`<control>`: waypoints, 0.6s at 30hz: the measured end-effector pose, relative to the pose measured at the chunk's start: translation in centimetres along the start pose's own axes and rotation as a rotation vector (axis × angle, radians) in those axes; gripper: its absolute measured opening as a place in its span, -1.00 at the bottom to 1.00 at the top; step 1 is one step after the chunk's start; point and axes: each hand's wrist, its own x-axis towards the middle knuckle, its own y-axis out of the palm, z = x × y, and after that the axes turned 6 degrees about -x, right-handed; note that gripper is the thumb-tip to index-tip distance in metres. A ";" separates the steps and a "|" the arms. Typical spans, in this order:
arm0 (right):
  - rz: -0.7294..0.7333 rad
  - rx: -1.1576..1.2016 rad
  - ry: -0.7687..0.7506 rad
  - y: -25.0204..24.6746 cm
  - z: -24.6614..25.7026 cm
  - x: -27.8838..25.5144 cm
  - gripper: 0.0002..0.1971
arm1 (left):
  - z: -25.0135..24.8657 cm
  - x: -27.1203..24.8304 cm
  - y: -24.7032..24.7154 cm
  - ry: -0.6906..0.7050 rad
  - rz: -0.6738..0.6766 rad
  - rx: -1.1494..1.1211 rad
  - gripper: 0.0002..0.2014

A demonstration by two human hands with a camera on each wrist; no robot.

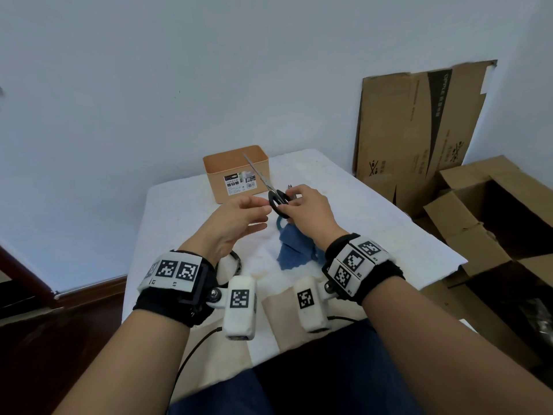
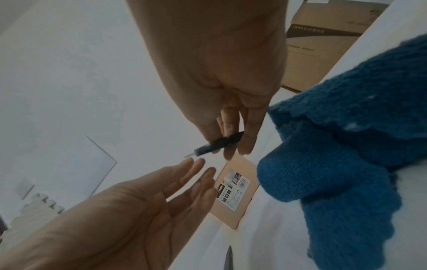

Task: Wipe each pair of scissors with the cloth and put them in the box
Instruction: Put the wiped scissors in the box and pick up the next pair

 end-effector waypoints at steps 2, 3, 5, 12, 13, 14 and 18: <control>-0.029 0.033 -0.001 0.1 0.4 0.6 -0.68 | -0.1 0.7 -0.5 0.013 -0.068 -0.010 -0.89; -0.047 0.042 -0.005 0.1 0.7 1.1 -0.70 | -0.1 1.0 -0.8 0.017 -0.101 -0.009 -0.88; -0.084 0.035 -0.031 0.1 1.4 2.3 -0.73 | -0.3 1.9 -1.7 0.017 -0.154 0.008 -0.89; -0.122 -0.154 -0.145 0.8 4.8 7.3 -0.80 | -2.6 5.3 -6.3 0.085 -0.303 0.184 -0.79; -0.137 -0.215 -0.160 1.1 5.4 8.2 -0.78 | -3.1 5.8 -6.9 0.094 -0.327 0.202 -0.77; -0.142 -0.279 -0.179 1.3 6.0 9.0 -0.76 | -3.4 6.3 -7.5 0.103 -0.349 0.216 -0.76; -0.082 -0.510 -0.260 1.8 7.5 12.7 -0.78 | -4.4 8.4 -9.7 0.114 -0.424 0.285 -0.72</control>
